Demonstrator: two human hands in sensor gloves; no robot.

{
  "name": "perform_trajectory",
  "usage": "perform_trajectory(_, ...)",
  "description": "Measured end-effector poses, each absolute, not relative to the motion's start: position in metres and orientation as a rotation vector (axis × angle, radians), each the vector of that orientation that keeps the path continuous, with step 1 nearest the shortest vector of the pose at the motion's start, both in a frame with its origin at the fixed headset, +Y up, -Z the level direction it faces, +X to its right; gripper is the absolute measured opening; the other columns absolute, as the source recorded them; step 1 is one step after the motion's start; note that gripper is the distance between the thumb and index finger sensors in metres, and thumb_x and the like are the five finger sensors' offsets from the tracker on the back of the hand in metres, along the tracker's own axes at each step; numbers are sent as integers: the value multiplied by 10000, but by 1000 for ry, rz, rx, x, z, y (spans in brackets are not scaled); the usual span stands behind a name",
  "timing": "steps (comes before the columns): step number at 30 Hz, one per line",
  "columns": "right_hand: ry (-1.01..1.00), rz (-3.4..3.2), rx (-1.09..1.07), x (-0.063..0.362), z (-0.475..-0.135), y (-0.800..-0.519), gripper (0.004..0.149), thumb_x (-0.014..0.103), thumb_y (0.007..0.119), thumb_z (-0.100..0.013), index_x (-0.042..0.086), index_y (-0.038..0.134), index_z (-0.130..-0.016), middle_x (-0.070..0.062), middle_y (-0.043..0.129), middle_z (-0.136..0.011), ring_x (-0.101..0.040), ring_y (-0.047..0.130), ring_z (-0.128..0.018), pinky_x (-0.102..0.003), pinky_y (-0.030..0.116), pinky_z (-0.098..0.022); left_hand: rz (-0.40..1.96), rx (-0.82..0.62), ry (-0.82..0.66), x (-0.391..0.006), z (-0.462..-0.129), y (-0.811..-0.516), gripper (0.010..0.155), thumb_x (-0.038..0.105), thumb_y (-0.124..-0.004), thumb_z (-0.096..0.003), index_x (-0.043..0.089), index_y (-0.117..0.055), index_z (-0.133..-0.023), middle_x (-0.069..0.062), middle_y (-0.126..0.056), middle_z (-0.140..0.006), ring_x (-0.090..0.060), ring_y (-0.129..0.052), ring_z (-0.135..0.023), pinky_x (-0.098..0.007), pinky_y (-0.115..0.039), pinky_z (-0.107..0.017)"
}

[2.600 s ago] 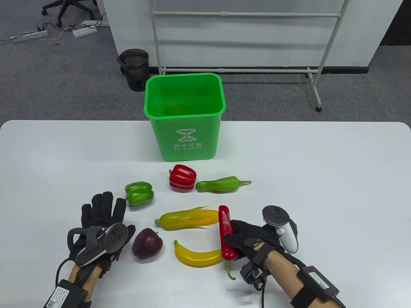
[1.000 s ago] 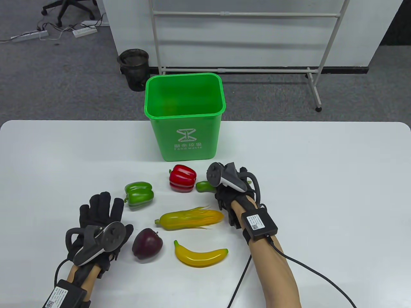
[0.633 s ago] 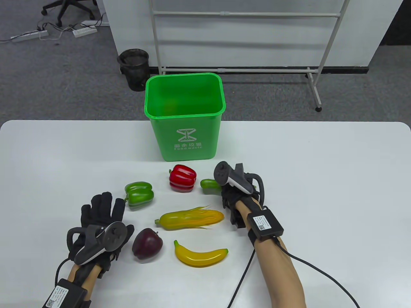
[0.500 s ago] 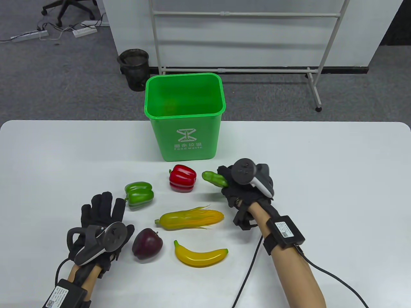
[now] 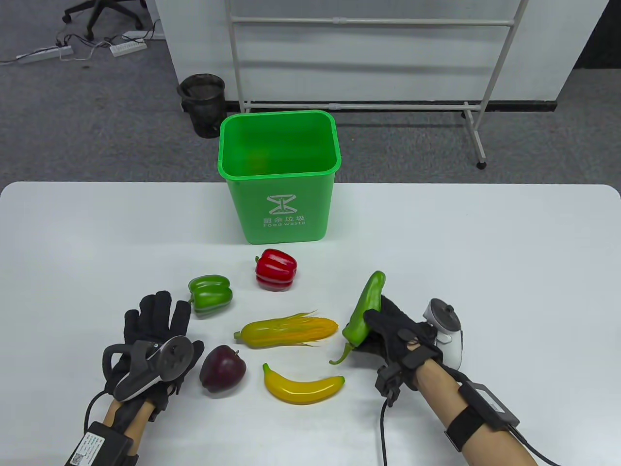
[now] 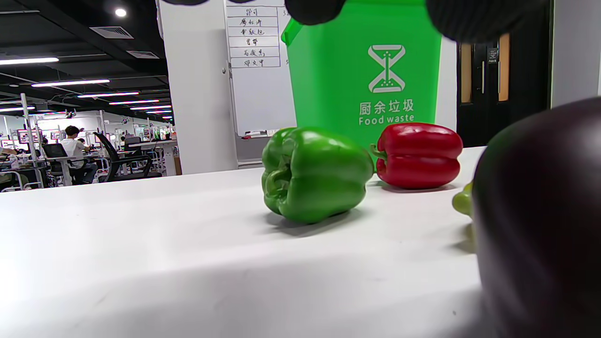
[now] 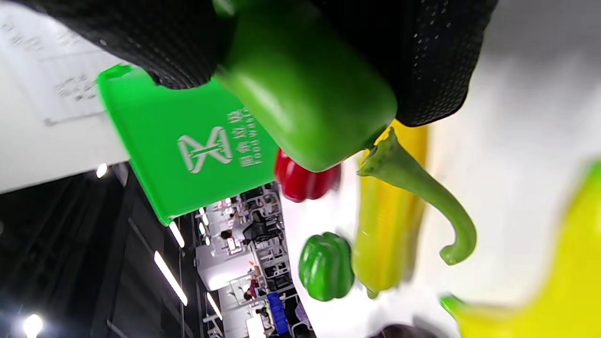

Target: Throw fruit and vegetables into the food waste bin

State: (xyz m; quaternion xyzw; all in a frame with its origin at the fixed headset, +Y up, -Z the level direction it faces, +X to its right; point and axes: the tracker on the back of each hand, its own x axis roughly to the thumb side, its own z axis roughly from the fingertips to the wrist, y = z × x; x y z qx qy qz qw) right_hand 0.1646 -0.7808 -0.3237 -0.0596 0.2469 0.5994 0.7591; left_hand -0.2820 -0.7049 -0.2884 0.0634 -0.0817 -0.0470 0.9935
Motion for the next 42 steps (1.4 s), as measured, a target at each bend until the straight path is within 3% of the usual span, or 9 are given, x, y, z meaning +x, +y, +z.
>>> perform_trajectory(4, 580, 1207, -217, 160, -293, -802, 869, 415, 761, -458, 60, 216, -1035, -258, 544, -986, -526, 827, -867, -547, 834, -563, -91, 122, -165, -282, -289, -705, 840, 600, -650, -401, 168, -387, -1071, -273, -218, -1141, -567, -350, -1051, -751, -364, -702)
perform_trajectory(7, 552, 1109, -210, 139, -304, -780, 858, 426, 747, -471, 52, 219, -1035, -264, 548, -980, -514, 852, -842, -519, 858, -552, -84, 125, -161, -282, -290, -704, 838, 600, -649, -402, 169, -386, -1071, -274, -217, -1140, -568, -349, -1050, -749, -365, -703)
perform_trajectory(10, 376, 996, 31, 93, -368, -680, 856, 427, 746, -477, 50, 214, -1032, -266, 531, -985, -517, 835, -850, -522, 844, -565, -63, 135, -153, -283, -290, -702, 838, 599, -650, -403, 167, -386, -1071, -274, -217, -1140, -569, -349, -1050, -751, -364, -702)
perform_trajectory(12, 289, 1059, 121, 73, -414, -603, 952, 570, 672, -455, 84, 76, -1017, -230, 360, -1071, -487, 727, -978, -540, 790, -643, -61, 133, -147, -284, -290, -703, 842, 600, -649, -403, 165, -377, -1071, -279, -215, -1138, -569, -351, -1048, -751, -366, -700)
perform_trajectory(13, 235, 1051, 68, 66, -429, -588, 962, 589, 652, -442, 81, 61, -1006, -235, 325, -1074, -487, 697, -992, -550, 768, -652, -59, 126, -144, -284, -289, -704, 843, 600, -649, -402, 165, -379, -1071, -279, -215, -1138, -569, -351, -1048, -751, -366, -700)
perform_trajectory(16, 132, 1062, -139, 50, -424, -598, 929, 520, 720, -421, 55, 184, -1020, -276, 355, -1051, -566, 675, -946, -652, 718, -594, -37, 118, -144, -285, -288, -703, 842, 599, -652, -402, 166, -381, -1071, -276, -212, -1139, -569, -347, -1050, -752, -362, -702)
perform_trajectory(23, 265, 1094, 15, 62, -404, -653, 882, 526, 671, -480, 82, 166, -1051, -252, 342, -1077, -526, 649, -982, -644, 667, -652, -24, 153, -149, -288, -286, -696, 842, 599, -652, -403, 165, -382, -1072, -277, -216, -1140, -569, -348, -1050, -753, -363, -700)
perform_trajectory(33, 207, 1381, 283, 102, -376, -603, 841, 505, 690, -489, 131, 231, -1086, -221, 346, -1110, -523, 571, -1016, -670, 569, -686, -36, 158, -144, -290, -287, -697, 840, 599, -651, -403, 165, -386, -1071, -276, -220, -1140, -570, -349, -1049, -752, -363, -700)
perform_trajectory(42, 14, 2299, 749, 54, -314, -601, 791, 465, 797, -432, 142, 461, -1072, -198, 474, -1098, -497, 656, -969, -670, 586, -672, -48, 144, -135, -291, -288, -699, 837, 597, -653, -402, 164, -394, -1070, -276, -226, -1141, -571, -352, -1048, -751, -365, -700)
